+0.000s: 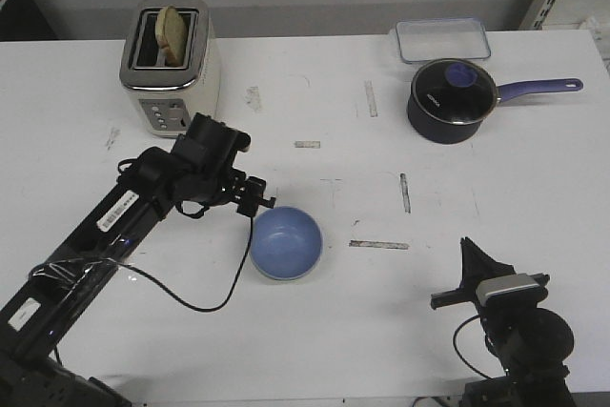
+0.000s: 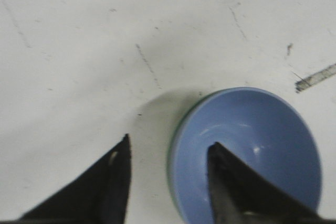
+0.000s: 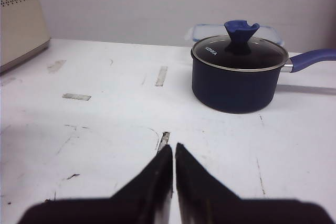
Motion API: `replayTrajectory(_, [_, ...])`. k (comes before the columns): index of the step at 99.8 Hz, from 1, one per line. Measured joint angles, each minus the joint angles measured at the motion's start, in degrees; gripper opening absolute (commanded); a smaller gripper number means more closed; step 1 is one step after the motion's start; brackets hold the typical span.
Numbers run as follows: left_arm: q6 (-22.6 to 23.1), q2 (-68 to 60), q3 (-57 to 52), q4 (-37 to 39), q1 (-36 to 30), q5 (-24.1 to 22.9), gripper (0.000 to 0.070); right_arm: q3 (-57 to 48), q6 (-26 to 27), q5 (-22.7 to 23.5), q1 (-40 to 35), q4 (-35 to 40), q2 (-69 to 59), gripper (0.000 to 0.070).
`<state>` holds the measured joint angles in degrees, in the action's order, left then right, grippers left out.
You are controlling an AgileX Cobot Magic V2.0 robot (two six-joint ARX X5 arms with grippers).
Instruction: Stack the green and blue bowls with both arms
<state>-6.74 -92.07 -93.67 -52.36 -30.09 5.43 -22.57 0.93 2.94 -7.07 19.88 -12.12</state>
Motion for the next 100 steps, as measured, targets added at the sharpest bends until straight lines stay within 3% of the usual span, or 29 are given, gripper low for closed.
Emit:
replayTrajectory(13, [1.6, 5.3, 0.2, 0.9, 1.9, -10.1, 0.0001, 0.0, 0.0, 0.0, 0.0, 0.0, 0.0, 0.0])
replayTrajectory(19, [2.6, 9.0, 1.2, 3.0, 3.2, -12.6, 0.0001, 0.0, 0.0, 0.0, 0.0, 0.0, 0.0, 0.0])
replayTrajectory(37, [5.1, 22.8, 11.3, 11.4, 8.1, -12.8, 0.0001, 0.0, 0.0, 0.0, 0.0, 0.0, 0.0, 0.0])
replayTrajectory(69, [6.3, 50.2, 42.6, 30.7, 18.9, -12.5, 0.0001, 0.0, 0.0, 0.0, 0.0, 0.0, 0.0, 0.0])
replayTrajectory(83, [6.3, 59.1, 52.7, 33.7, 23.8, -9.6, 0.0001, 0.0, 0.0, 0.0, 0.0, 0.0, 0.0, 0.0])
replayTrajectory(100, [6.3, 63.8, 59.4, 34.9, 27.3, -9.6, 0.0001, 0.0, 0.0, 0.0, 0.0, 0.0, 0.0, 0.0])
